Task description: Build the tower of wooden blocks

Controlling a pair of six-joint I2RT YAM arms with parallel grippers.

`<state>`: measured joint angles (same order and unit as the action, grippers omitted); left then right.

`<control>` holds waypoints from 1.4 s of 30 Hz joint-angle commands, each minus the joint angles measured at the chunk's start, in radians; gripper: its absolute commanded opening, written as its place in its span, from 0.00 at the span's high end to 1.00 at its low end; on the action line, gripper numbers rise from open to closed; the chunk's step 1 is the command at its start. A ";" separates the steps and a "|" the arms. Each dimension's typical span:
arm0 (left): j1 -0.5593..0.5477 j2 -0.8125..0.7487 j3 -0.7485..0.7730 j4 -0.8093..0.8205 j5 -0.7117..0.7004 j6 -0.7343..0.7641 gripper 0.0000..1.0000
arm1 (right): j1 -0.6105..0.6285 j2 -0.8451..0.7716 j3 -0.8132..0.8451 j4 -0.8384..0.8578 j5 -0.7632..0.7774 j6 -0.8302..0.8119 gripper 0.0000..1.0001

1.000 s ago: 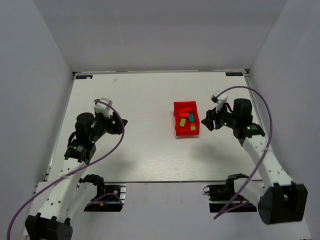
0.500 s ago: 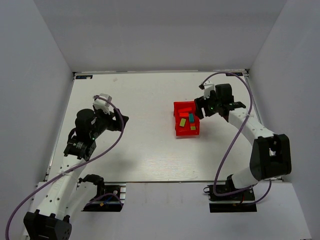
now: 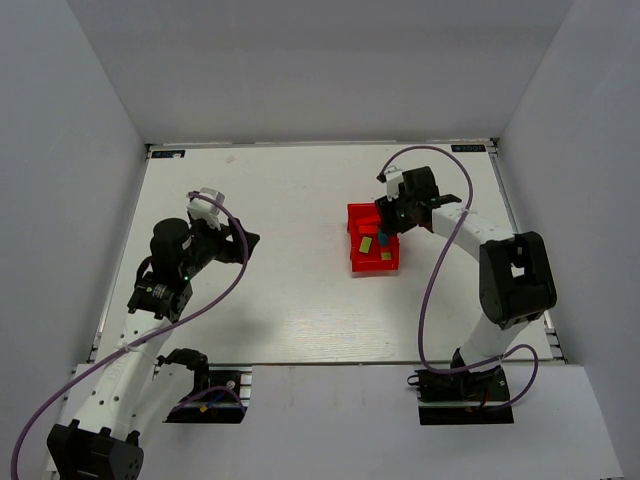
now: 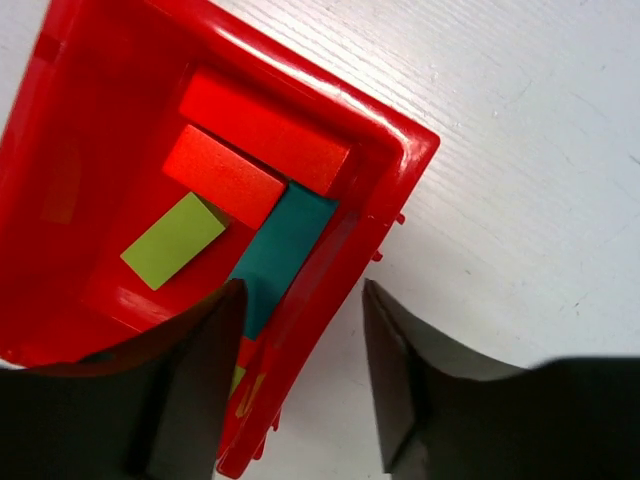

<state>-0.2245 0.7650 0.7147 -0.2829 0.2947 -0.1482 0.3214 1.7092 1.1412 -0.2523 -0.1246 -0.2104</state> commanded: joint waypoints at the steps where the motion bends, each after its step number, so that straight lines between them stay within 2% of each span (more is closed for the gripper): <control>1: -0.004 -0.006 -0.003 0.016 0.015 -0.007 0.19 | 0.005 0.003 0.035 0.015 0.045 0.009 0.46; 2: -0.004 -0.006 -0.012 0.016 0.015 -0.007 0.19 | 0.007 0.003 0.032 0.015 0.049 0.009 0.52; 5: -0.004 -0.006 -0.012 0.016 0.015 -0.007 0.22 | 0.002 0.004 0.026 0.010 0.051 0.009 0.53; 7: -0.004 -0.006 -0.012 0.016 0.015 -0.007 0.24 | 0.005 0.013 0.028 0.004 0.046 0.006 0.63; 8: -0.004 -0.006 -0.021 0.016 0.015 -0.007 0.28 | 0.002 0.013 0.034 -0.002 0.048 0.006 0.71; 9: -0.004 -0.015 -0.021 0.016 0.015 -0.007 0.30 | 0.005 0.013 0.034 -0.004 0.051 0.006 0.90; 10: -0.004 -0.015 -0.021 0.016 0.015 -0.007 0.32 | 0.004 0.013 0.035 -0.007 0.054 0.002 1.00; 15: -0.004 -0.015 -0.030 0.027 0.069 -0.007 0.50 | 0.005 -0.013 0.045 -0.010 0.071 -0.006 1.00; 18: -0.004 -0.015 -0.031 0.036 0.089 -0.007 0.57 | 0.005 -0.057 0.048 -0.004 0.082 -0.010 1.00; 21: -0.004 -0.015 -0.031 0.036 0.089 -0.007 0.57 | 0.021 -0.095 0.052 0.008 0.118 -0.030 1.00; 22: -0.004 -0.015 -0.031 0.036 0.098 -0.007 0.57 | 0.024 -0.103 0.051 0.015 0.191 -0.043 1.00; 31: -0.004 0.003 -0.031 0.036 0.116 -0.007 0.57 | 0.106 -0.195 0.060 0.146 0.518 -0.213 1.00; 32: -0.013 0.003 -0.031 0.036 0.116 -0.007 0.57 | 0.114 -0.195 0.057 0.178 0.604 -0.274 1.00; 34: -0.013 0.013 -0.031 0.036 0.116 -0.007 0.56 | 0.149 -0.189 0.022 0.238 0.660 -0.325 1.00; 35: -0.013 0.013 -0.031 0.036 0.116 -0.007 0.54 | 0.159 -0.186 0.000 0.346 0.743 -0.408 1.00; 42: -0.013 0.013 -0.031 0.027 0.116 -0.007 0.53 | 0.255 -0.103 -0.136 0.675 0.953 -0.699 1.00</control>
<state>-0.2333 0.7818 0.6937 -0.2607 0.3904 -0.1570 0.5438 1.5780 1.0409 0.1482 0.6521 -0.7177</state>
